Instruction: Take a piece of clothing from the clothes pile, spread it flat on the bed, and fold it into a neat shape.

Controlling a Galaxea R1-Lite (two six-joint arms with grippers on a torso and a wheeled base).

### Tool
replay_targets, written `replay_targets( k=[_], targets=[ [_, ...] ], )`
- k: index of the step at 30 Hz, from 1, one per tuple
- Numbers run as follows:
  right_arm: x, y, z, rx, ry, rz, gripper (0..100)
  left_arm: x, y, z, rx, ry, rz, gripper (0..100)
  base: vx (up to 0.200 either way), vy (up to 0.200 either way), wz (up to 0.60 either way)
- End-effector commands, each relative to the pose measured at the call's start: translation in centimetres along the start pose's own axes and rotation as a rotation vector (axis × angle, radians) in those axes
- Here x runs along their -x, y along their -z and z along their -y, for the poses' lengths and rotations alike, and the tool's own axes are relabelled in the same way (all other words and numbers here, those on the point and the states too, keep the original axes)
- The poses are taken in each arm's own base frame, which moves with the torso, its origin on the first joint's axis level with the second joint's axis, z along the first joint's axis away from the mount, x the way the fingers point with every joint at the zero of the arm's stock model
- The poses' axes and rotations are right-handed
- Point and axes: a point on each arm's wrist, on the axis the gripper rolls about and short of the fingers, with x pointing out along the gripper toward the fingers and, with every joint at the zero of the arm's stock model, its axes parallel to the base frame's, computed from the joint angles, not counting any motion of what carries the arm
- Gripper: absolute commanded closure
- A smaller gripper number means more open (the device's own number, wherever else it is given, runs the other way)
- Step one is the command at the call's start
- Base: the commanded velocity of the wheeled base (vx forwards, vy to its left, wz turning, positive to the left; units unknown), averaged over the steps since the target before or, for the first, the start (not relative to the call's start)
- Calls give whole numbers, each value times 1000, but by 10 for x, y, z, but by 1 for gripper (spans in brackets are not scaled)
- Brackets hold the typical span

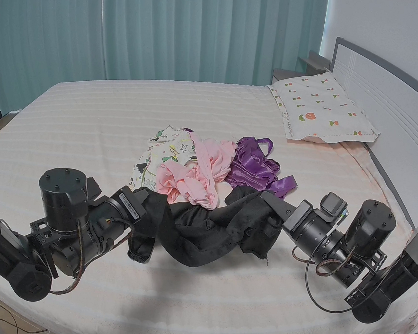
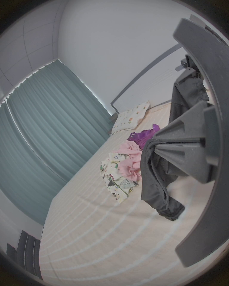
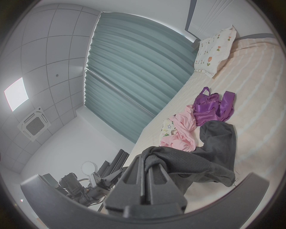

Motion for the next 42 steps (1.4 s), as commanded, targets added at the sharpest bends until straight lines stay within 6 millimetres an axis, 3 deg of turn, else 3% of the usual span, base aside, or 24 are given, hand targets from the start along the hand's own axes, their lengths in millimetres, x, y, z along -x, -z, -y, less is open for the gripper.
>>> replay_targets(
  k=[1, 9, 21, 42],
  targets=[
    [5, 2, 1, 1, 9, -4, 100, -1, 9, -12, -9, -45, -38, 100, 0, 0, 0],
    [5, 2, 2, -1, 13, -7, 100, 1, 14, -18, -14, -67, -57, 100, -150, 0, 0],
    [4, 4, 3, -1, 17, -12, 100, 2, 12, -17, -15, -67, -49, 100, 0, 0, 0],
    [4, 4, 4, 1, 19, -10, 100, 9, 3, -15, 1, -41, -37, 100, 0, 200, 0]
  ],
)
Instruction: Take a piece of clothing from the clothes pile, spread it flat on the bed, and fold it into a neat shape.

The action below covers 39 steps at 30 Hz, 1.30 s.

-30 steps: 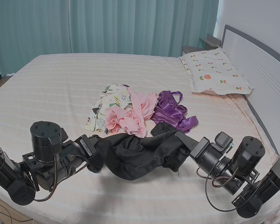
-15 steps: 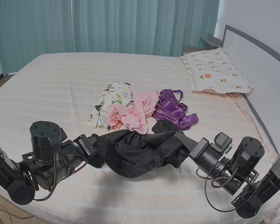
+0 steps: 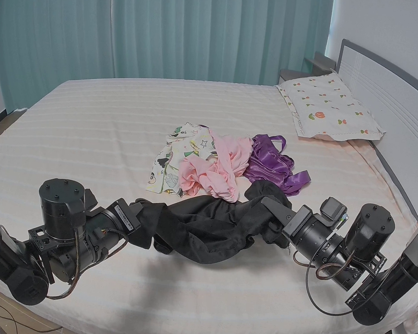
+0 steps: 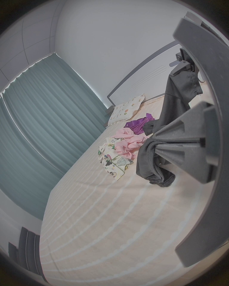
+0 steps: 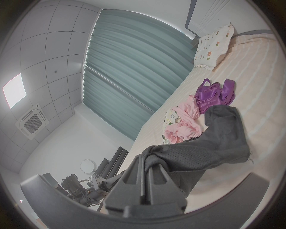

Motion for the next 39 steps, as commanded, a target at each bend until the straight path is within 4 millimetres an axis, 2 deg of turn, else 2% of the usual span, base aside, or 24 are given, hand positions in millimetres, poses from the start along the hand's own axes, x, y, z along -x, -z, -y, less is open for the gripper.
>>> replay_targets(
  k=[1, 24, 34, 39],
  targets=[
    [0, -1, -1, 1, -10, 7, 100, 5, -4, 3, 5, 17, 14, 100, 0, 200, 0],
    [2, -3, -6, 8, -14, 28, 100, 17, -12, 9, 13, 51, 41, 100, 0, 200, 0],
    [5, -1, -12, 9, -27, 20, 100, 36, -20, 8, 19, 64, 65, 100, 0, 200, 0],
    [7, 1, -15, 8, -35, 11, 100, 38, -18, 5, 16, 52, 57, 100, 0, 200, 0]
  ],
)
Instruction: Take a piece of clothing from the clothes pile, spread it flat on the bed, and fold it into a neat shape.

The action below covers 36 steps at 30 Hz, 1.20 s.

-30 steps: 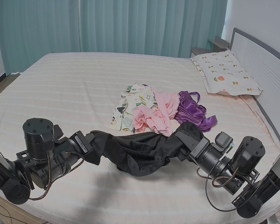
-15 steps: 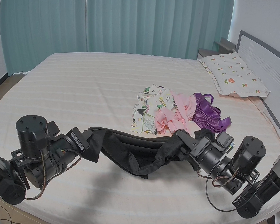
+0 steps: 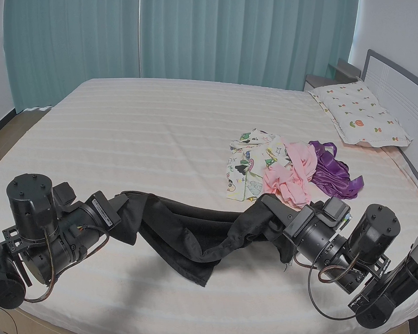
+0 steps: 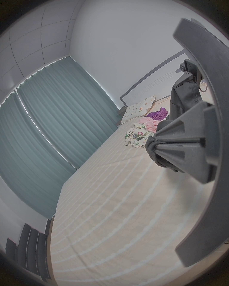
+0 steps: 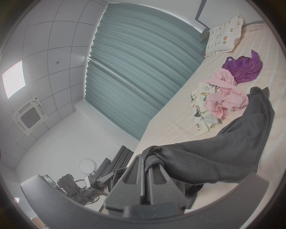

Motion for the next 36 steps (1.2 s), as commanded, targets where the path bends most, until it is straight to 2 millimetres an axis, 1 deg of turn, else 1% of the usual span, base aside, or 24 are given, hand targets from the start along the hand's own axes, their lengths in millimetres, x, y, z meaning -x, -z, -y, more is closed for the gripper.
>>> replay_targets(
  k=[1, 8, 20, 29, 33, 36],
  targets=[
    [1, 1, -3, 0, -15, 1, 100, 5, -1, 0, 0, 3, 6, 100, 0, 200, 0],
    [1, 1, -3, 4, -15, 1, 100, 8, -3, 1, -1, 11, 13, 100, 0, 200, 0],
    [0, 2, -1, 4, -8, -4, 100, 7, -2, 0, -7, -7, -3, 100, 0, 200, 0],
    [1, 0, -3, 4, -14, 2, 100, 7, -2, -1, -7, -8, -2, 100, 0, 200, 0],
    [0, 3, -1, 4, -6, -5, 100, 5, -2, -1, -7, -12, -2, 100, 0, 200, 0],
    [0, 2, -1, 4, -6, -5, 100, 4, -3, -2, -4, -15, 3, 100, 0, 0, 0]
  ],
)
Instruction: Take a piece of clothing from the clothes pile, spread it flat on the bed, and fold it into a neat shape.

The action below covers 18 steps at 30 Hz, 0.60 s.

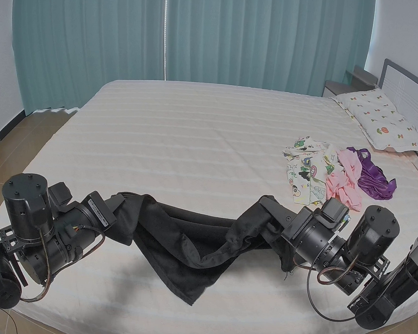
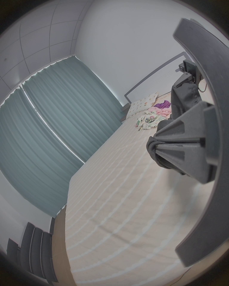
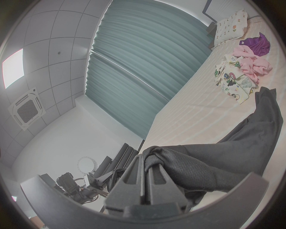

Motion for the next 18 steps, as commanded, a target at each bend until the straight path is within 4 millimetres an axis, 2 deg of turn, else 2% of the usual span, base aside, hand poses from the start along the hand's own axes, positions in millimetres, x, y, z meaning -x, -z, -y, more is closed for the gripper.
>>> replay_targets(
  k=[1, 6, 12, 18],
  targets=[
    [1, -1, -1, 0, -6, 6, 100, -2, 0, -2, 2, -8, 1, 100, 0, 0, 0],
    [6, 2, 2, -1, 7, -18, 100, -2, 1, -2, 4, -10, -4, 100, 0, 0, 0],
    [8, 3, 3, 2, 13, -24, 100, -3, 2, -3, 5, -6, -17, 100, -200, 0, 0],
    [20, 8, 3, 66, 14, -71, 100, -1, 2, 0, 6, 7, -16, 100, -200, 0, 0]
  ],
)
